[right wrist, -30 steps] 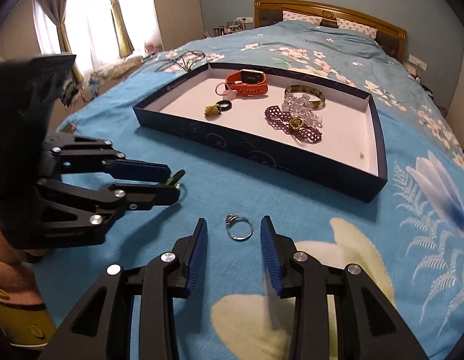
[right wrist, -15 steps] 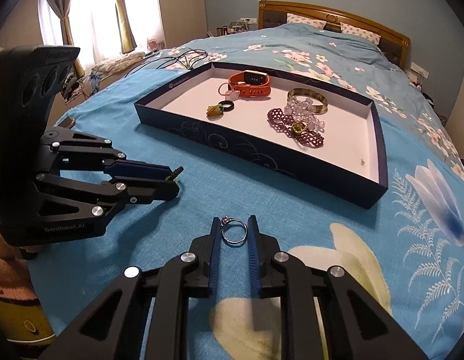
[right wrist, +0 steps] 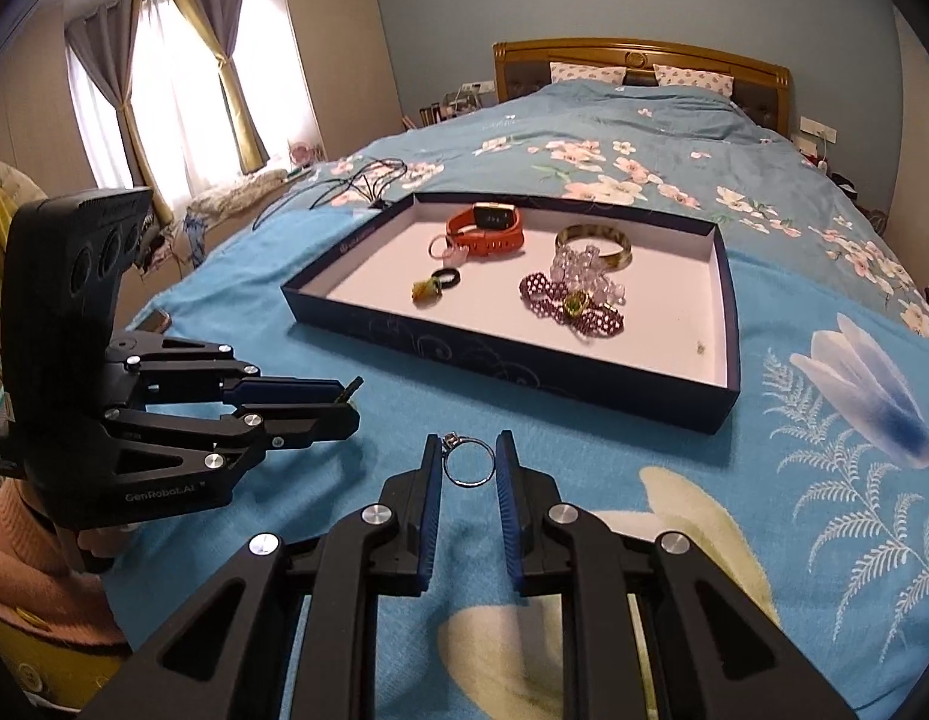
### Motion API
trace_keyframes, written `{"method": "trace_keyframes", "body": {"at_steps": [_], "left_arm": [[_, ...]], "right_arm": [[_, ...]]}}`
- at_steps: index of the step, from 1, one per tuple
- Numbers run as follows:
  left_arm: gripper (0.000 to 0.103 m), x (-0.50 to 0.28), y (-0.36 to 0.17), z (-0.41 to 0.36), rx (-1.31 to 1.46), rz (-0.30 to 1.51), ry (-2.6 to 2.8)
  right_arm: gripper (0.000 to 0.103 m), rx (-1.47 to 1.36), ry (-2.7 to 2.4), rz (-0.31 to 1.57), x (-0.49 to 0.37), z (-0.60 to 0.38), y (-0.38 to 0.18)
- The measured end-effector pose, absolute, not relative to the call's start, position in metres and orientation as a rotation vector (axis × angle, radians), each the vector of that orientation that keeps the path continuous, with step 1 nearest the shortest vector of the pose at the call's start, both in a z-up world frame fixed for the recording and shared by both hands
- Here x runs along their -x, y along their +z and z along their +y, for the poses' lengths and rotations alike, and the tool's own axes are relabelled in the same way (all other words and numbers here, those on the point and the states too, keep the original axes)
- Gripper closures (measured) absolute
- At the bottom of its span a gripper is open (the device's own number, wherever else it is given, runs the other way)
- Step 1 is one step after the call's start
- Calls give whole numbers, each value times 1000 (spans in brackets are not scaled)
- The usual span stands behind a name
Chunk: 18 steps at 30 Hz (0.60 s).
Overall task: Organize jewelry
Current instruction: 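Carry the black-cord pendant and silver ring toward the box with both grippers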
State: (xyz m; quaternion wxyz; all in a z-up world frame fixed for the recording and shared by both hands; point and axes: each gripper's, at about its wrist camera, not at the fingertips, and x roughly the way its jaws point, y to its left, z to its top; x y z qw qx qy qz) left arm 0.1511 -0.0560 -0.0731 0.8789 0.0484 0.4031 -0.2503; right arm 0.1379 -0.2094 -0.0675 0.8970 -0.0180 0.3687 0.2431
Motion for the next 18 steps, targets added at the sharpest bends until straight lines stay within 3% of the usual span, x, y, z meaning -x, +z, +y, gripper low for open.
{"method": "trace_keyframes", "body": {"at_steps": [18], "left_arm": [[87,-155,-46,-41,-59,762,-482]], "right_arm": [[87,-12,500,701,-147,-212,-54]]}}
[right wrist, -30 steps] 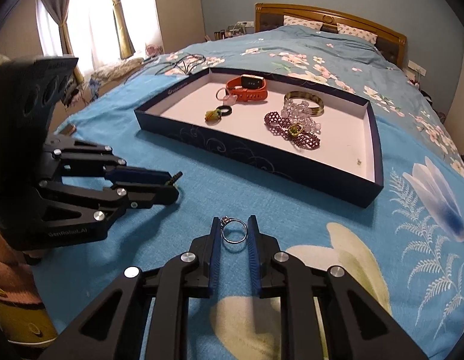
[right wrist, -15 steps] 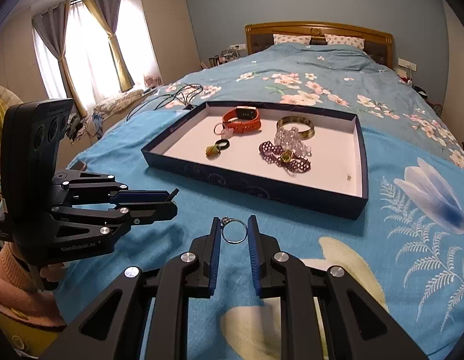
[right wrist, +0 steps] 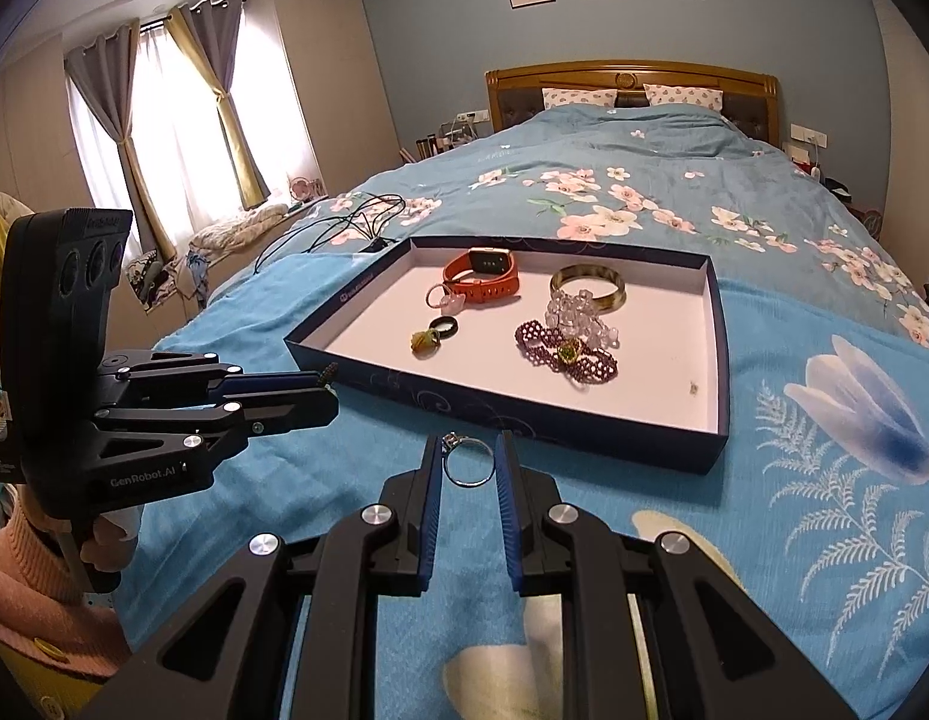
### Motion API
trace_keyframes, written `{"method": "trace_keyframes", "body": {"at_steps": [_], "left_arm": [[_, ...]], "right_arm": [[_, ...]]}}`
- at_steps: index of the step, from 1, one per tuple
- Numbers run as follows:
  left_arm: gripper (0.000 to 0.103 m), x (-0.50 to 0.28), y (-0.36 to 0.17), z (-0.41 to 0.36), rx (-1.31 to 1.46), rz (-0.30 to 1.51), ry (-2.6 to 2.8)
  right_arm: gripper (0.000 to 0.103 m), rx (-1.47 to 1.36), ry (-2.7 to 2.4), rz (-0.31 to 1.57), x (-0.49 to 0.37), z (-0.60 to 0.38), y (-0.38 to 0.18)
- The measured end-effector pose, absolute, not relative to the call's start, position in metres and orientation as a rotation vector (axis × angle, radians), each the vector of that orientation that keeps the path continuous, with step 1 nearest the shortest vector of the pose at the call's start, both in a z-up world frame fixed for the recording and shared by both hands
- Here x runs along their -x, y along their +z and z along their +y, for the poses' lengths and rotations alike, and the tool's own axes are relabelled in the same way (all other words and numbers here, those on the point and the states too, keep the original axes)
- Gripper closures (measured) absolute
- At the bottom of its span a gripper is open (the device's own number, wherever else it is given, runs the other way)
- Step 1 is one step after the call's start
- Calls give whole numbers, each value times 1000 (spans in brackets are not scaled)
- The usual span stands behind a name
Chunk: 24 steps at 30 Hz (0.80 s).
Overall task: Organize jewelry
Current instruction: 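Carry the black-cord pendant and silver ring toward the box with both grippers, then lower the pendant and silver ring into the box with both grippers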
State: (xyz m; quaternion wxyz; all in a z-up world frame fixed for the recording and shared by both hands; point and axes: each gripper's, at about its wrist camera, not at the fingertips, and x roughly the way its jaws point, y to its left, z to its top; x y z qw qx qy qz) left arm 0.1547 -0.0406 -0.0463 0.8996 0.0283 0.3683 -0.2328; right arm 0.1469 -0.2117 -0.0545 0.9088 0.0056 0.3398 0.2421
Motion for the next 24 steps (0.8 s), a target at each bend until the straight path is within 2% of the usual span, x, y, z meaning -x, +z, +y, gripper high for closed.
{"method": "trace_keyframes", "body": {"at_steps": [24], "left_arm": [[87,-170,-35,-33,-44,727,-438]], "right_arm": [[87,-18,480,656,-166,-211,-45]]}}
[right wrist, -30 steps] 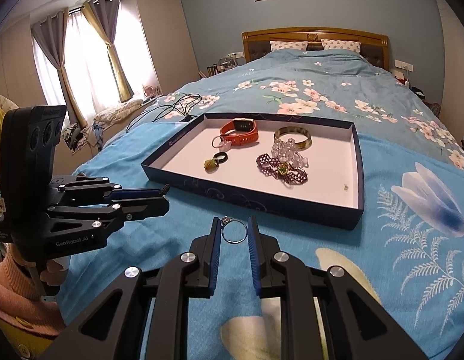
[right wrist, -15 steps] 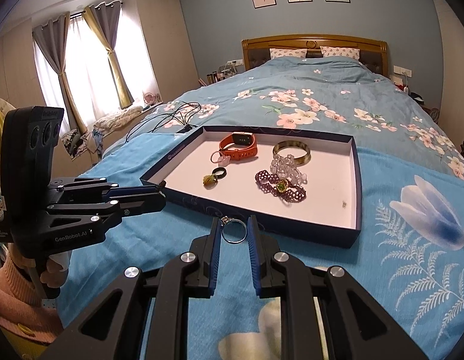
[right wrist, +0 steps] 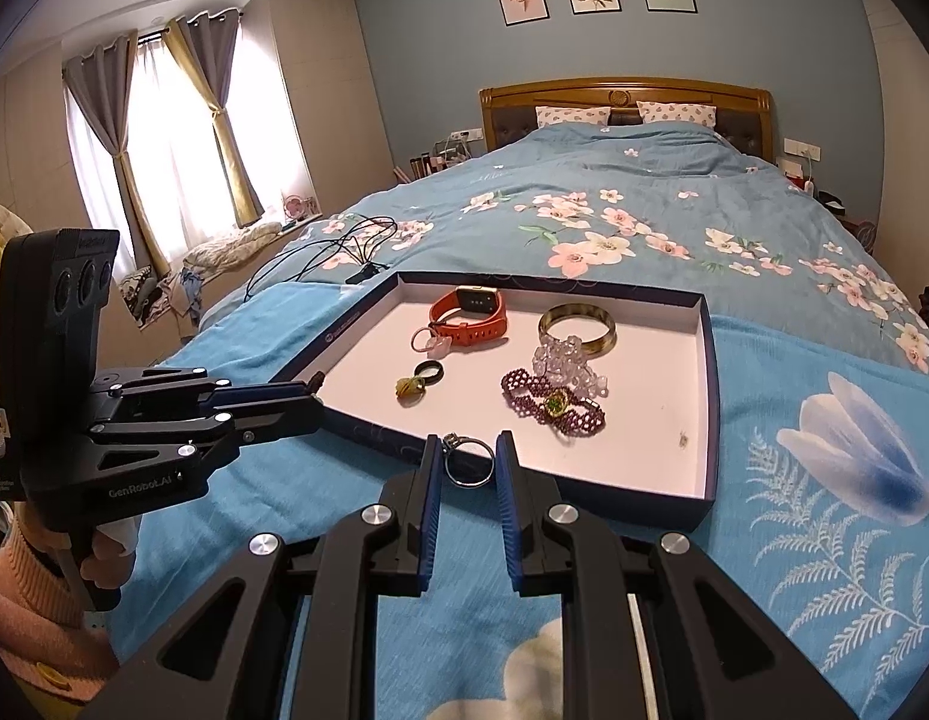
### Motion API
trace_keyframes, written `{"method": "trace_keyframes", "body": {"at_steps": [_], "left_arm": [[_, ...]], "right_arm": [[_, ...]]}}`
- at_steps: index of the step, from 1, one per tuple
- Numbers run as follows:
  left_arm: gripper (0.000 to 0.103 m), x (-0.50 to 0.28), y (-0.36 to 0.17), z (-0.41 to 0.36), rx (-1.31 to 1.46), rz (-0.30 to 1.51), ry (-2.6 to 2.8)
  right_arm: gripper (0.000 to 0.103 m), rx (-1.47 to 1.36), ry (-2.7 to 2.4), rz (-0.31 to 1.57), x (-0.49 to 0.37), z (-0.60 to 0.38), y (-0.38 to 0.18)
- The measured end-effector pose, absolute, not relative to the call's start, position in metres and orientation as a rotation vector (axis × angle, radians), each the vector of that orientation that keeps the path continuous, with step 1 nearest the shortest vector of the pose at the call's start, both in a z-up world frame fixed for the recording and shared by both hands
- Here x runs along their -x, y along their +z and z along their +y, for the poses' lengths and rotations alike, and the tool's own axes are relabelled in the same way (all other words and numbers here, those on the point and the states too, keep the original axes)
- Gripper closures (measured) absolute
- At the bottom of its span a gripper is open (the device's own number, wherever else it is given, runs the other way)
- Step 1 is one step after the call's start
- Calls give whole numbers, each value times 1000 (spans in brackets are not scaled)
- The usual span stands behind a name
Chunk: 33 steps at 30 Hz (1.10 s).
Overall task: Organize jewelry
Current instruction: 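Lower the pendant and silver ring into the box with both grippers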
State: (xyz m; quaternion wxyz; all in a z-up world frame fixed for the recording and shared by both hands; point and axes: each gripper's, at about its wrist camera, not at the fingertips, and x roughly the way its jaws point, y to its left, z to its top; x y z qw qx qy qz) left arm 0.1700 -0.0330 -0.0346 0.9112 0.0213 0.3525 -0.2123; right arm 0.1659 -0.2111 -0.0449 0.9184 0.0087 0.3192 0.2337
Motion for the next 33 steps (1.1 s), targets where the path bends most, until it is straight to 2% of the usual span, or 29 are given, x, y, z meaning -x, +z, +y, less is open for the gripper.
{"method": "trace_keyframes", "body": {"at_steps": [33], "left_arm": [[87,-203,-38,-38,-53,734,-407]], "right_arm": [[87,-52,464,672,-199,-211,-48]]}}
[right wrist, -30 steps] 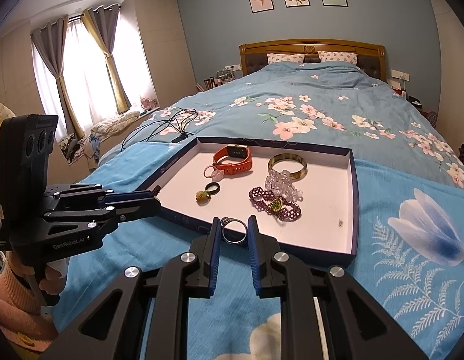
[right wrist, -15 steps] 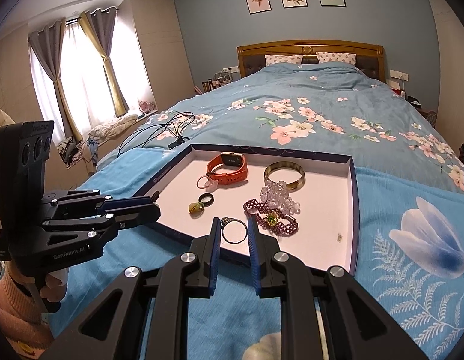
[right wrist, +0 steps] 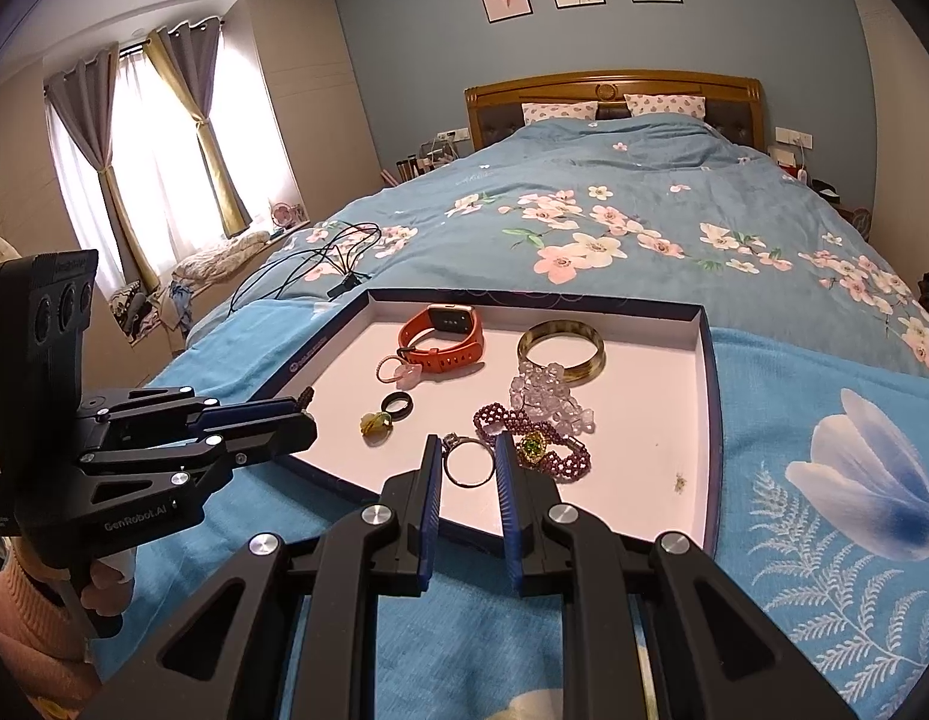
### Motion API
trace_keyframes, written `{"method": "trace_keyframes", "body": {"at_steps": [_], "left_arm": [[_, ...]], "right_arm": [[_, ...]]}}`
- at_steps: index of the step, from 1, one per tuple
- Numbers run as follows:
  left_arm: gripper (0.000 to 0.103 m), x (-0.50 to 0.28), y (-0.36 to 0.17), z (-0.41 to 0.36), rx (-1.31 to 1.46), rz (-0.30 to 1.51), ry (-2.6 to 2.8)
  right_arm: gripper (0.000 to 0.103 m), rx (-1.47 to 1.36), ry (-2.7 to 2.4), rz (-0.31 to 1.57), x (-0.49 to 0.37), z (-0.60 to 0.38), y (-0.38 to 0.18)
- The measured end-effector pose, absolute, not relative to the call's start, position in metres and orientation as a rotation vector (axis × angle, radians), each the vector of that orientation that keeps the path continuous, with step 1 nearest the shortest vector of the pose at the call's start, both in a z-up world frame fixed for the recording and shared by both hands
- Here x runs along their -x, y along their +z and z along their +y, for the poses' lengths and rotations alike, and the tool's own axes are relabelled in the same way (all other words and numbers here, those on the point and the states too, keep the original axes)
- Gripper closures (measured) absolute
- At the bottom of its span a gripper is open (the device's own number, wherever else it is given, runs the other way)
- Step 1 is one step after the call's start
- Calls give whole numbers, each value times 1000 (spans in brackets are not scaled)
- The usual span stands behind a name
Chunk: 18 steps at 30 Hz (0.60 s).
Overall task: Organize jewelry
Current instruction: 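Lower the pendant and silver ring into the box with both grippers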
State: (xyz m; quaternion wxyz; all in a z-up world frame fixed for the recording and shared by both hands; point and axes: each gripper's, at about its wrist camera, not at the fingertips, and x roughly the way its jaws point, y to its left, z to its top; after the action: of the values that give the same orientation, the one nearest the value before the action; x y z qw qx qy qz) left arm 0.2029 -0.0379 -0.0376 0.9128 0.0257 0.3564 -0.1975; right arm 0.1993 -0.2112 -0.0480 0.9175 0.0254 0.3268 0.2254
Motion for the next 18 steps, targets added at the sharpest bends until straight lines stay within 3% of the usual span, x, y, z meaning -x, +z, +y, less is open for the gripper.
{"method": "trace_keyframes", "body": {"at_steps": [18], "left_arm": [[87,-206,-41,-39,-54,738,-405]], "right_arm": [[87,-55,464,684,-209,-209,-50]]}}
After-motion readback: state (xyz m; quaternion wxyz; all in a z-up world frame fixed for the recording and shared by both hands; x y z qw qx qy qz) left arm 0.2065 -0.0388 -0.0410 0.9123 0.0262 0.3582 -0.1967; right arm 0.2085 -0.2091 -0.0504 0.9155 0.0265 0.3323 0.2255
